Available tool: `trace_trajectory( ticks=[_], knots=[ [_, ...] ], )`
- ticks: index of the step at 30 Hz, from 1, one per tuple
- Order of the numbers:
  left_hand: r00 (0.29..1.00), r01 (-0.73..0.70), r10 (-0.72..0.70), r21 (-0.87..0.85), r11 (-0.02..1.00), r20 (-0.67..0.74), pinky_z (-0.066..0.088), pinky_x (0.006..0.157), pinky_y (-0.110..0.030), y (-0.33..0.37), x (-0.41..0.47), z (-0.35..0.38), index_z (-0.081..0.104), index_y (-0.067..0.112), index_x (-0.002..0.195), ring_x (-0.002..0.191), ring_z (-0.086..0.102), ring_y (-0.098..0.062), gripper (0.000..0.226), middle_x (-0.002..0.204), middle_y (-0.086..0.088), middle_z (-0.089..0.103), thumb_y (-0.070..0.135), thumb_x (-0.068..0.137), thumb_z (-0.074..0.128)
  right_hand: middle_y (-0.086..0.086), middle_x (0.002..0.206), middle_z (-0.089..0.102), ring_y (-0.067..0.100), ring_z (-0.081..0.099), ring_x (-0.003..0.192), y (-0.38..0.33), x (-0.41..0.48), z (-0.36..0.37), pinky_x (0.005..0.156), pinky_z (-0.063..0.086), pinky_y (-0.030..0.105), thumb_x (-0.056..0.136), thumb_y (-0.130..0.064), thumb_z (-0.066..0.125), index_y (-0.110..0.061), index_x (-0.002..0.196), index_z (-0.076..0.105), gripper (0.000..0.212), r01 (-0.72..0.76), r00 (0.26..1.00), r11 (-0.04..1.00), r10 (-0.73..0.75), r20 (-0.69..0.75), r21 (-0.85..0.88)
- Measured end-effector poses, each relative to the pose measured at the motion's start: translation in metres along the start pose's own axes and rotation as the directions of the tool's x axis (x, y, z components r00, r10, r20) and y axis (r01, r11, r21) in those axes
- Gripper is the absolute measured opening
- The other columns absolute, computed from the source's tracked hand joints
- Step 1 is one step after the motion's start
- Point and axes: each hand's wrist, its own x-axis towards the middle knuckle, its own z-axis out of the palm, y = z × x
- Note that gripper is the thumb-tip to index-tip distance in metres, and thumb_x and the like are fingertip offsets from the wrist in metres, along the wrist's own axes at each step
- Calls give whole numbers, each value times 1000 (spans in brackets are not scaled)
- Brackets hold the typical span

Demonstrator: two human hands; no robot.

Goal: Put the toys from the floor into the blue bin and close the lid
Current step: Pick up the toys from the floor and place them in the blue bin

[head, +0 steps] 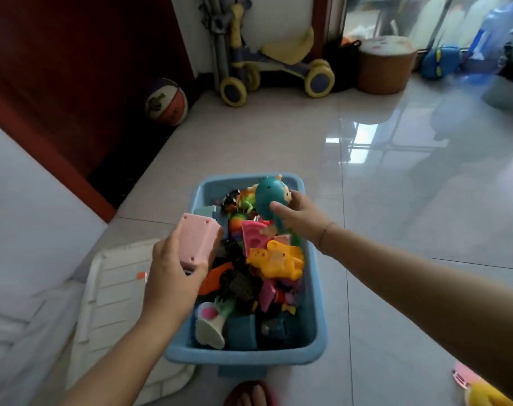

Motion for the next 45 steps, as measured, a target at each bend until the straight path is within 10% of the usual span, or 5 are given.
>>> trace_trajectory(
  ticks=[4, 10, 26, 34, 45],
  knots=[
    [999, 22, -24, 69, 997, 26, 48, 83, -36, -11, 6, 20, 18, 29, 149, 114, 50, -25, 81, 137, -5, 35, 20, 84, 65, 10, 144, 35, 31, 40, 128, 7, 34, 10, 107, 35, 48, 84, -32, 59, -24, 145, 21, 72, -78, 942, 878, -91, -324, -473],
    [996, -22, 1, 235, 972, 89, 51, 80, -33, -20, 6, 45, -7, 37, 149, 111, 51, -23, 92, 135, -5, 33, 30, 87, 60, 3, 158, -7, 36, 5, 143, 20, 56, 13, 116, 11, 45, 91, -49, 44, -37, 147, 12, 66, 115, 961, 373, -276, 8, -921],
    [984, -52, -38, 491, 870, 173, 24, 106, -44, -25, 49, 56, 36, 23, 139, 135, 26, -29, 59, 149, -7, 26, 59, 92, 30, 6, 147, 10, 37, 30, 126, 25, 50, 15, 109, 24, 45, 90, -55, 38, -40, 138, 28, 52, 64, 941, 338, -334, -56, -939],
    [989, -130, 96, 359, 924, 111, 29, 106, -43, -34, 136, 59, 34, 19, 144, 133, 37, -27, 51, 147, -6, 40, 38, 97, 40, 4, 156, -21, 36, -8, 144, 50, 57, 25, 119, -3, 48, 93, -57, 26, -42, 147, 4, 60, 93, 946, 409, -320, -47, -908],
    [987, 162, -142, 513, 843, -80, 24, 106, -44, -28, 198, 83, 44, 9, 132, 130, 33, -33, 49, 142, -17, 40, 42, 98, 34, 5, 132, 22, 39, 39, 122, 50, 50, 25, 113, 17, 59, 85, -50, 26, -32, 126, 43, 48, 103, 852, 456, -499, -158, -884]
  ],
)
